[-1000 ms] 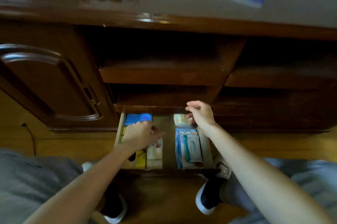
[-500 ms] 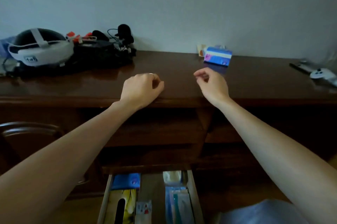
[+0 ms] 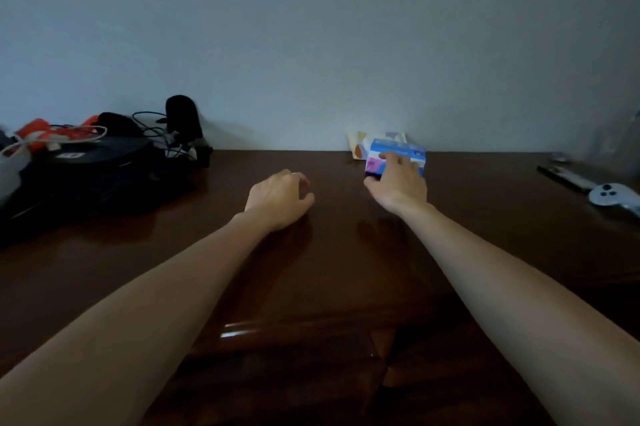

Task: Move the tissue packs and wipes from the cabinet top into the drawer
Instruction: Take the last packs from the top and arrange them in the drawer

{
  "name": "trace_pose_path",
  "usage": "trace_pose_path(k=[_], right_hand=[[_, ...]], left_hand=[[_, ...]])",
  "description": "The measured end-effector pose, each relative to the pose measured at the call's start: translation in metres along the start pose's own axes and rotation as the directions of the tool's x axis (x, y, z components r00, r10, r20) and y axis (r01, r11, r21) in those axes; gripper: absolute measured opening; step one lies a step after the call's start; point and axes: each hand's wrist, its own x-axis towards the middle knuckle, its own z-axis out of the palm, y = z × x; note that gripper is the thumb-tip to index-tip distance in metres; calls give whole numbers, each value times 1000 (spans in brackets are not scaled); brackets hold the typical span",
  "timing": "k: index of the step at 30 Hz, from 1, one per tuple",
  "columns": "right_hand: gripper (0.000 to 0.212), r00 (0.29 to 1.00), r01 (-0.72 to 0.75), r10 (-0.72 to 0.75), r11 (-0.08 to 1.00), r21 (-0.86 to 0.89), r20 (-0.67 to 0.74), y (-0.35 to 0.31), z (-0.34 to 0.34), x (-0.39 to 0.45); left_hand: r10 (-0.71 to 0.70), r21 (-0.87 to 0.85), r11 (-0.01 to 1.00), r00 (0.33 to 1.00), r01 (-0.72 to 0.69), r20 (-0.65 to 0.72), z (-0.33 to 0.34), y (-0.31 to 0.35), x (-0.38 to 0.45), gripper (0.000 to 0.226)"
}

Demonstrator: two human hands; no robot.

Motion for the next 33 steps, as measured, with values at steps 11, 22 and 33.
trace_pose_path(k=[11, 22, 33], right_hand=[[38, 995, -87, 96, 930, 358, -8, 29, 41, 109], [55, 946, 85, -39, 988, -130, 323, 8, 95, 160], [53, 945, 251, -164, 918, -306, 283, 1, 66, 116]], left_hand=[[11, -169, 984, 971, -53, -240, 57, 7, 87, 80], [79, 310, 951, 977, -14, -197, 72, -7, 115, 77], [-10, 104, 994, 993, 22, -117, 53, 2, 111, 52]])
